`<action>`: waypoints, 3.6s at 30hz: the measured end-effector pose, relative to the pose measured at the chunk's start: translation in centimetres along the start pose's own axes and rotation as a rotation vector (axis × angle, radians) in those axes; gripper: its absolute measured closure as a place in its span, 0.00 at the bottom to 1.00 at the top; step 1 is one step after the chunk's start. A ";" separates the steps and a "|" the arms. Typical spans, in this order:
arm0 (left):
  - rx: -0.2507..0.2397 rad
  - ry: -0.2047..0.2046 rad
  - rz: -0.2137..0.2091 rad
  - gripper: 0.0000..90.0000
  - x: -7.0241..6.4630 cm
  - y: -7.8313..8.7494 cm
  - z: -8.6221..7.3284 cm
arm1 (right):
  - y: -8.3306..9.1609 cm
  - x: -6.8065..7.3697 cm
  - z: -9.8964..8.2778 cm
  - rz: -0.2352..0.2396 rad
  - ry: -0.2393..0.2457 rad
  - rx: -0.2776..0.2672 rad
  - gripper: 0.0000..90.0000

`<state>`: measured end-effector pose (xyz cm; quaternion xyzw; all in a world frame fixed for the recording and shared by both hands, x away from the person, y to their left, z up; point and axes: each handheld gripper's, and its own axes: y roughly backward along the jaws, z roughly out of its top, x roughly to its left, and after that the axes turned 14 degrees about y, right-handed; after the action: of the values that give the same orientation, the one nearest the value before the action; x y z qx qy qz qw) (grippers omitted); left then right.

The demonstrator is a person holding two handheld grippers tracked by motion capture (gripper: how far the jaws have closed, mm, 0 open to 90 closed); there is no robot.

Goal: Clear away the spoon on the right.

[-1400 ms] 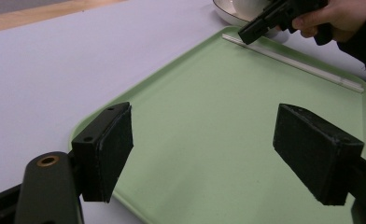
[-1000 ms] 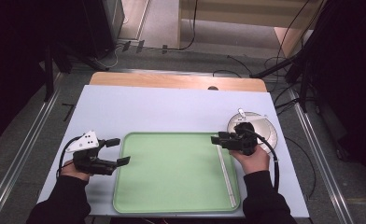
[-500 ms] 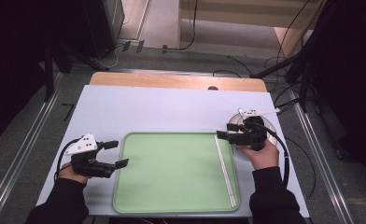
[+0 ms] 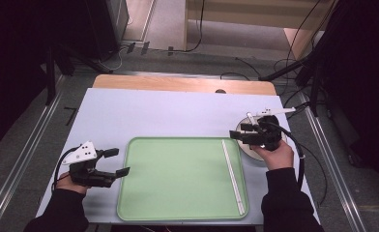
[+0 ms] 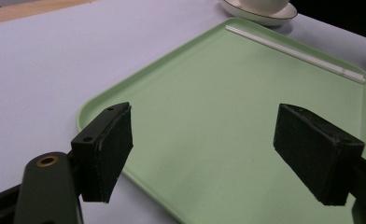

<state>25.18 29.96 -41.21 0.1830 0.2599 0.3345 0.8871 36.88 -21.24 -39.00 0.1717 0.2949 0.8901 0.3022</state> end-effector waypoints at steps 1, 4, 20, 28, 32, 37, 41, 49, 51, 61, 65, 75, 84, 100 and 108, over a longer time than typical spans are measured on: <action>-0.001 0.000 -0.002 0.22 0.0 0.1 0.0 | 0.2 -0.4 -0.1 -0.009 -0.004 -0.001 0.35; -0.003 0.003 0.004 0.22 0.0 0.2 -0.1 | 0.5 -0.8 -0.1 -0.014 -0.007 -0.005 0.36; -0.003 0.008 0.011 0.22 0.1 0.3 -0.2 | 1.5 -4.1 -0.4 -0.099 -0.063 0.009 0.41; 0.001 0.009 0.016 0.22 0.3 0.2 -0.2 | 1.0 -5.9 -0.2 -0.139 -0.078 0.024 0.52; 0.001 0.010 0.019 0.22 0.3 0.2 -0.3 | 0.7 -7.0 -0.2 -0.156 -0.102 0.029 0.56; 0.004 0.012 0.024 0.22 0.3 0.3 -0.4 | -0.2 -7.9 -0.2 -0.162 -0.110 0.042 0.64; 0.000 0.015 0.030 0.22 0.3 0.5 -0.5 | -0.7 -8.0 0.0 -0.179 -0.097 0.036 0.68; -0.004 0.019 0.034 0.22 0.3 0.8 -0.7 | -1.8 -8.3 -0.1 -0.174 -0.104 0.055 0.69; -0.007 0.021 0.036 0.22 0.3 0.8 -0.7 | -2.2 -8.4 -0.1 -0.174 -0.102 0.068 0.70; -0.005 0.018 0.038 0.22 0.3 1.0 -0.8 | -2.6 -8.6 -0.1 -0.162 -0.119 0.076 0.75; -0.008 0.019 0.038 0.22 0.2 1.0 -0.8 | -2.7 -8.5 -0.1 -0.165 -0.115 0.095 0.82; -0.008 0.019 0.039 0.22 0.2 1.0 -0.8 | -2.0 -8.4 0.0 -0.167 -0.119 0.084 0.83; -0.010 0.018 0.039 0.22 0.2 1.1 -0.7 | -1.1 -8.1 0.2 -0.162 -0.126 0.050 0.84; -0.015 0.018 0.035 0.22 0.2 1.1 -0.6 | 1.1 -7.6 0.3 -0.161 -0.126 -0.005 0.85; -0.010 0.016 0.036 0.22 0.2 1.0 -0.5 | 2.4 -7.4 0.6 -0.179 -0.115 -0.036 0.85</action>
<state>24.52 30.89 -41.23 0.1806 0.2619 0.3530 0.8799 41.72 -27.25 -37.94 0.1902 0.2753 0.8533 0.3998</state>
